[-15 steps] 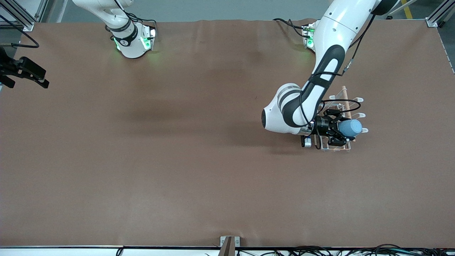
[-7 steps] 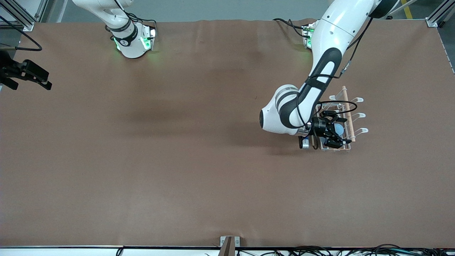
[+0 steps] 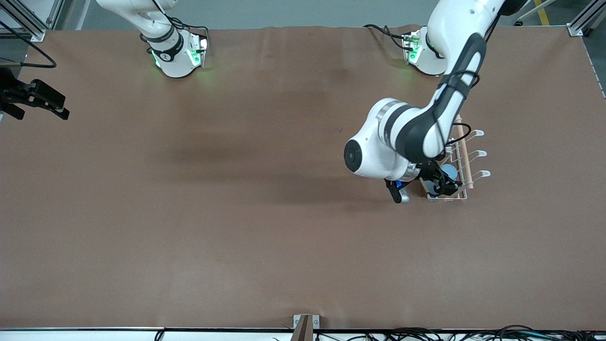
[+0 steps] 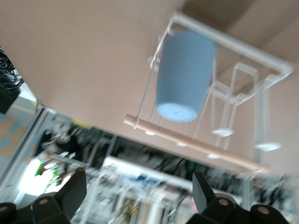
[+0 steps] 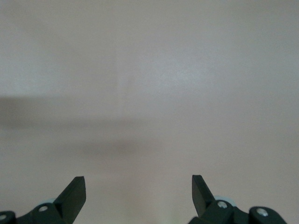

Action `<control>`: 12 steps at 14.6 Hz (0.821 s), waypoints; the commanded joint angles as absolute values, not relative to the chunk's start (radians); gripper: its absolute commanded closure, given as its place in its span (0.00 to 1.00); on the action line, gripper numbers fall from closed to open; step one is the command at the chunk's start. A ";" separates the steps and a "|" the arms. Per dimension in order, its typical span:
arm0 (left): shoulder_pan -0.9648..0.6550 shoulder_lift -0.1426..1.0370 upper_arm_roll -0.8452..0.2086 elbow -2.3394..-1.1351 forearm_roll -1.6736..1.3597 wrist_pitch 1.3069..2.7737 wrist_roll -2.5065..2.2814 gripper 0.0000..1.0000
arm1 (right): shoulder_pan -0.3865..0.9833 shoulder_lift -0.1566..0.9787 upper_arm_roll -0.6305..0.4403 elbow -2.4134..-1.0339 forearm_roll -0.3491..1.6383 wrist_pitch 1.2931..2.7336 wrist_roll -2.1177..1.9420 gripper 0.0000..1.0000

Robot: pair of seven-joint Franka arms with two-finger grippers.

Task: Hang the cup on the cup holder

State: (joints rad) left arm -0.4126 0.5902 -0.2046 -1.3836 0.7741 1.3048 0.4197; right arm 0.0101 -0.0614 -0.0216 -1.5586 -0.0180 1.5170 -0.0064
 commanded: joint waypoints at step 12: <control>-0.258 0.396 -0.202 -1.252 0.209 1.400 -0.205 0.00 | 0.014 -0.066 -0.023 -1.569 -0.015 1.508 -0.002 0.00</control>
State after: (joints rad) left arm -0.2929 0.4602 -0.1993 -1.2373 0.2669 1.3831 -0.1427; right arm 0.0104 -0.0609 -0.0218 -1.5634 -0.0180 1.5098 -0.0064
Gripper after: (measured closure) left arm 0.000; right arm 0.000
